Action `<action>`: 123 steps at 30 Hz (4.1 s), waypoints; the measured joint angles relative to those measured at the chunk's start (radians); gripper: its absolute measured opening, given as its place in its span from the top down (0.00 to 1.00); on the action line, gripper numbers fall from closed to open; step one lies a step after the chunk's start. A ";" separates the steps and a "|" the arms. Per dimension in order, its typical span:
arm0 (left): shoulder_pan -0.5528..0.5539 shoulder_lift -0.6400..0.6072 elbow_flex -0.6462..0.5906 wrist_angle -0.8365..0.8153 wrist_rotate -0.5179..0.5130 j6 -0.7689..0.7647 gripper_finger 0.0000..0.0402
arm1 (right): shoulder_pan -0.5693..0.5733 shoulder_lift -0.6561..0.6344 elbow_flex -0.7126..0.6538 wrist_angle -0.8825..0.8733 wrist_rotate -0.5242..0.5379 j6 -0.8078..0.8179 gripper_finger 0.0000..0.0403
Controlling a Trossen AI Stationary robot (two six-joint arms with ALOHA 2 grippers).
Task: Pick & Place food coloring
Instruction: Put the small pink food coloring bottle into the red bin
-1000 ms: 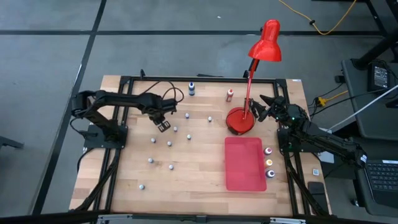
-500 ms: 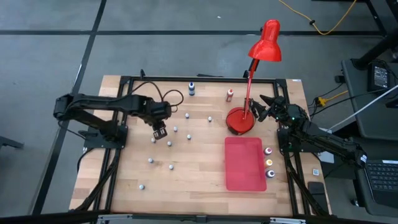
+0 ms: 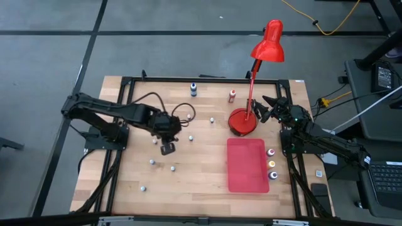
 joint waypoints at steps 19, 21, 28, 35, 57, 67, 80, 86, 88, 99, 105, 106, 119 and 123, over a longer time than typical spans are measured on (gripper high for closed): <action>0.041 0.601 0.647 0.002 -0.032 0.005 0.86 | 0.000 0.000 0.000 0.000 0.000 0.000 0.24; 0.050 0.656 0.709 0.000 -0.032 0.005 0.86 | 0.000 0.000 0.000 0.000 0.000 0.000 0.24; 0.073 0.820 0.902 -0.006 -0.026 0.006 0.86 | 0.000 0.000 0.000 0.000 0.000 0.000 0.24; 0.081 0.928 1.040 0.003 -0.014 0.006 0.86 | 0.000 0.000 0.000 0.000 0.000 0.000 0.24; 0.065 1.058 1.062 0.128 -0.006 0.048 0.87 | 0.000 0.000 0.000 0.000 0.000 0.000 0.24; 0.059 1.104 1.062 0.116 0.020 0.078 0.87 | 0.000 0.000 0.000 0.000 0.000 0.001 0.24; 0.059 1.113 1.062 0.120 0.027 0.123 0.87 | 0.000 0.000 0.000 0.000 0.000 0.003 0.24; 0.060 1.113 1.062 0.107 0.026 0.152 0.87 | 0.000 0.000 0.000 0.000 0.000 0.003 0.24; 0.060 1.113 1.062 0.095 0.025 0.161 0.87 | 0.000 0.000 0.000 0.000 0.000 0.001 0.24; 0.060 1.113 1.062 0.031 0.020 0.209 0.87 | 0.000 0.000 0.000 0.000 0.000 0.003 0.24; 0.060 1.113 1.062 0.014 0.041 0.236 0.87 | 0.000 0.000 0.000 0.000 0.000 0.003 0.24; 0.060 1.113 1.062 0.013 0.042 0.242 0.87 | 0.000 0.000 0.000 0.000 0.000 0.002 0.24; 0.061 1.113 1.062 0.017 0.056 0.298 0.78 | 0.000 0.000 0.000 0.000 0.000 0.003 0.24; 0.061 1.113 1.062 0.018 0.056 0.298 0.72 | 0.000 0.000 0.000 0.000 0.000 0.002 0.24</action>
